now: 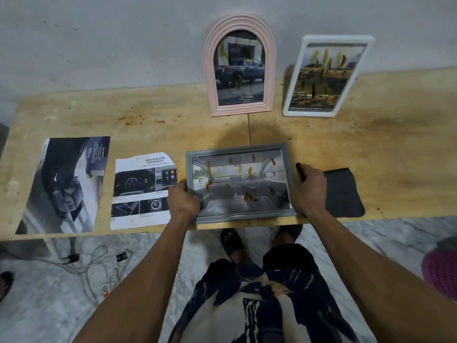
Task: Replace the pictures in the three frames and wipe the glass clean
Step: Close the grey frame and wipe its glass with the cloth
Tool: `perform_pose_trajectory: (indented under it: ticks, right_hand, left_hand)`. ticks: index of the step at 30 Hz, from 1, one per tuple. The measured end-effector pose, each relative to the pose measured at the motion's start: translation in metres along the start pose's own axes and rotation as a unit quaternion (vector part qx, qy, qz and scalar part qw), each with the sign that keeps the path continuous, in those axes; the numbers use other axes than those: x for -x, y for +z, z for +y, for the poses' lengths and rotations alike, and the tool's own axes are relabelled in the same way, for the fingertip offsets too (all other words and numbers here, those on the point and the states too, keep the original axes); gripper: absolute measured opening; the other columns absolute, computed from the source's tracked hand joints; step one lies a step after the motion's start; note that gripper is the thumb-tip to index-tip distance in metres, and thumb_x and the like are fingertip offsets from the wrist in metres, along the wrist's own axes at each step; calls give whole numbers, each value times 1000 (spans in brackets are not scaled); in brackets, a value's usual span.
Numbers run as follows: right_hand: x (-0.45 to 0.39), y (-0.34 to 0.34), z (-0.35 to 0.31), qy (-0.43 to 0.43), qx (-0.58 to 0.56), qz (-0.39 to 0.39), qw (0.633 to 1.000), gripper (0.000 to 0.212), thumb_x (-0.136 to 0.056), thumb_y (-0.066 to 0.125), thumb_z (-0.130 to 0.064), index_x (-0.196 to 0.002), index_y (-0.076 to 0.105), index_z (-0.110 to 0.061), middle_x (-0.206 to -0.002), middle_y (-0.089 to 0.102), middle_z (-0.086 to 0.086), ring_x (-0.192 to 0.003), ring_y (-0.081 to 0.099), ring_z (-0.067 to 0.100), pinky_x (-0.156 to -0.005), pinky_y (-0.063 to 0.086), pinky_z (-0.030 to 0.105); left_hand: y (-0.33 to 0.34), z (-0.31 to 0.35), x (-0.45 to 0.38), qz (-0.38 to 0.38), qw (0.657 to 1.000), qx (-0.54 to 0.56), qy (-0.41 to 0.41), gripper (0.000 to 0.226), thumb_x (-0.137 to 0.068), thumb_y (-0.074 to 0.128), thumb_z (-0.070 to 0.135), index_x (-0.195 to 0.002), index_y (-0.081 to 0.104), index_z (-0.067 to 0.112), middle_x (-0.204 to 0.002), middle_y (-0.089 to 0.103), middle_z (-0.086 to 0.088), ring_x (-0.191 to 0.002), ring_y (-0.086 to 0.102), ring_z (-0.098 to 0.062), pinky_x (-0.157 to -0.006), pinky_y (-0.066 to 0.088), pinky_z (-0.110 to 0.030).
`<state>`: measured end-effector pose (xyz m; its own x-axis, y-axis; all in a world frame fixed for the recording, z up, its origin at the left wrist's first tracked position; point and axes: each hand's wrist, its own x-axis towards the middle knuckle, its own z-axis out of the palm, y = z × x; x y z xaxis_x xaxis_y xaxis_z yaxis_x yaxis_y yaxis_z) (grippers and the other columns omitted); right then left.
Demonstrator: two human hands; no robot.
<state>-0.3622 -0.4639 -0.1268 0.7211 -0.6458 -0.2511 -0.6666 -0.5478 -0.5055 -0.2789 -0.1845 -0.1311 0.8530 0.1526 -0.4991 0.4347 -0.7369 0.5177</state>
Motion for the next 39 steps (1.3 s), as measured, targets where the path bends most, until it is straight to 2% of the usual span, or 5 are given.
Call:
perform_pose_trajectory:
  ticks: [5, 12, 25, 31, 39]
  right_hand:
    - [3, -10, 23, 83, 107, 62, 989, 50, -89, 58, -32, -135, 46, -15, -148, 32, 14, -132, 28, 42, -101, 33, 58]
    - [-1, 1, 53, 193, 110, -76, 972, 85, -87, 31, -77, -155, 5, -33, -164, -8, 7, -146, -9, 46, -109, 10, 71]
    - [-8, 8, 80, 5, 157, 81, 984, 33, -90, 54, -12, -122, 46, -7, -119, 45, 24, -104, 45, 45, -74, 43, 53]
    - [-16, -11, 36, -76, -52, 126, 988, 26, -102, 45, -15, -123, 49, -1, -111, 46, 23, -75, 47, 34, -59, 35, 37]
    - [-20, 10, -15, -101, -105, 81, 986, 35, -102, 48, -32, -123, 50, -5, -116, 42, 15, -86, 46, 27, -71, 35, 33]
  left_hand:
    - [5, -3, -1, 20, 999, 0, 26, 38, -82, 58, -12, -113, 67, 8, -102, 71, -14, -95, 64, -31, -84, 54, -36]
    - [12, -8, -5, 46, 998, -24, 45, 31, -88, 51, -5, -109, 67, 12, -100, 69, -14, -91, 65, -32, -83, 58, -44]
    - [27, -22, -7, 86, 989, -99, 65, 44, -91, 50, 11, -134, 57, 15, -115, 53, -24, -102, 54, -43, -94, 50, -46]
    - [21, -22, 1, 89, 984, -90, 125, 33, -99, 48, 10, -132, 53, 10, -111, 49, -20, -104, 52, -41, -84, 39, -37]
    - [11, -39, -33, 125, 916, -242, 294, 45, -104, 34, 35, -144, 42, 17, -137, 49, -16, -121, 47, -37, -102, 41, -50]
